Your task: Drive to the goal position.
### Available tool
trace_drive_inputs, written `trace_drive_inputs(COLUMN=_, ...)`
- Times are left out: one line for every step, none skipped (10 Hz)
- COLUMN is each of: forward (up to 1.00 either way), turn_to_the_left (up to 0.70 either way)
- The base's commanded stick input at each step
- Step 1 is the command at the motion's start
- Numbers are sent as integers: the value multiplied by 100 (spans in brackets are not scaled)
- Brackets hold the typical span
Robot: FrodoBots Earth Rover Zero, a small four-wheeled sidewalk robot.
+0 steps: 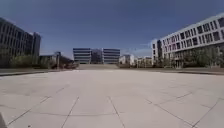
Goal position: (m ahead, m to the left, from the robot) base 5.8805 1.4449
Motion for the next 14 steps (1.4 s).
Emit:
trace_drive_inputs(forward=9, turn_to_the_left=-5)
trace_drive_inputs(forward=9, turn_to_the_left=-5)
trace_drive_inputs(forward=9, turn_to_the_left=-5)
trace_drive_inputs(forward=9, turn_to_the_left=-5)
trace_drive_inputs(forward=9, turn_to_the_left=-5)
trace_drive_inputs(forward=9, turn_to_the_left=-5)
trace_drive_inputs(forward=9, turn_to_the_left=-5)
trace_drive_inputs(forward=9, turn_to_the_left=-5)
trace_drive_inputs(forward=9, turn_to_the_left=-5)
trace_drive_inputs(forward=9, turn_to_the_left=-5)
trace_drive_inputs(forward=9, turn_to_the_left=-5)
trace_drive_inputs(forward=9, turn_to_the_left=-5)
trace_drive_inputs(forward=9, turn_to_the_left=-5)
trace_drive_inputs(forward=9, turn_to_the_left=-5)
